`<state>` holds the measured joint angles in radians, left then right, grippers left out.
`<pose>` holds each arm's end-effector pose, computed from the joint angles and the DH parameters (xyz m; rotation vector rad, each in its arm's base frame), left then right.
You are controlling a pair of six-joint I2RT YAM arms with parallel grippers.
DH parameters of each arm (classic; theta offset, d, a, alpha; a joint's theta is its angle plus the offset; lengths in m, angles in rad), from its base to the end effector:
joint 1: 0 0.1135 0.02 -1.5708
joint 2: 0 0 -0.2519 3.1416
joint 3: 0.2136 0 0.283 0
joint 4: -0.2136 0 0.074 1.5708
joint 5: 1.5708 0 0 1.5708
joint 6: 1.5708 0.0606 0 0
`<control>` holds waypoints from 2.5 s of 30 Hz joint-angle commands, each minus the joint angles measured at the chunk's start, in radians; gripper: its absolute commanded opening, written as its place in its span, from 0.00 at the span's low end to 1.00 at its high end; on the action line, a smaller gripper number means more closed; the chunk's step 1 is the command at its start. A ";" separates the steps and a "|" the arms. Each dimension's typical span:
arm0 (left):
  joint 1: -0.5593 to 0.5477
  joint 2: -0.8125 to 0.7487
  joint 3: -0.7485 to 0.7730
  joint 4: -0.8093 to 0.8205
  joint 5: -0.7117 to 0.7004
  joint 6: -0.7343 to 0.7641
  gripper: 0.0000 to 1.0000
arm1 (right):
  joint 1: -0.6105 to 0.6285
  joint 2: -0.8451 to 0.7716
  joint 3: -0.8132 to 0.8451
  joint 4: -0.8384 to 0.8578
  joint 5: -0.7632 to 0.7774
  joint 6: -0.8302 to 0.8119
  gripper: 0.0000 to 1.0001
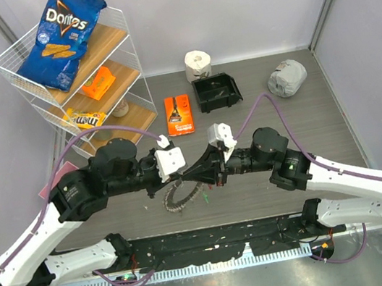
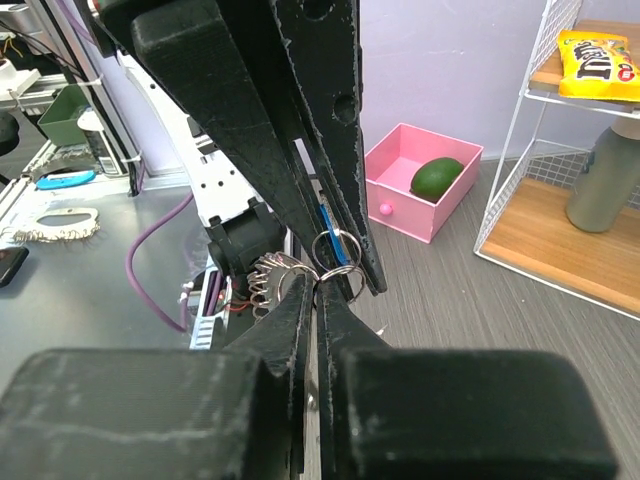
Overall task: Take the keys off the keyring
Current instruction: Remove the key from the keyring.
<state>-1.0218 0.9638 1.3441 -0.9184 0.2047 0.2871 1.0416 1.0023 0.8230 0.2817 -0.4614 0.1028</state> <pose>0.1071 -0.1987 0.4104 1.4160 1.6385 -0.6480 0.1255 0.2681 0.3486 -1.0682 1.2081 1.2445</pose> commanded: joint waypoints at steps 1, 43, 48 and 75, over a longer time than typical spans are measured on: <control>-0.006 -0.034 0.007 0.075 0.009 -0.014 0.00 | 0.000 -0.048 0.013 0.017 0.023 -0.014 0.05; -0.009 -0.034 -0.111 0.177 0.114 -0.080 0.00 | 0.001 -0.191 -0.125 0.295 0.053 0.112 0.05; -0.008 -0.027 -0.095 0.170 0.039 -0.063 0.00 | 0.001 -0.183 -0.116 0.295 -0.005 0.162 0.05; -0.009 -0.037 -0.030 0.167 -0.051 0.014 0.00 | 0.001 -0.119 -0.120 0.266 -0.105 0.340 0.05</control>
<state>-1.0351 0.9531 1.2480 -0.8074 0.2268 0.2733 1.0321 0.8799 0.6678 0.4995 -0.4999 0.3931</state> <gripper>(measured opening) 0.081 0.053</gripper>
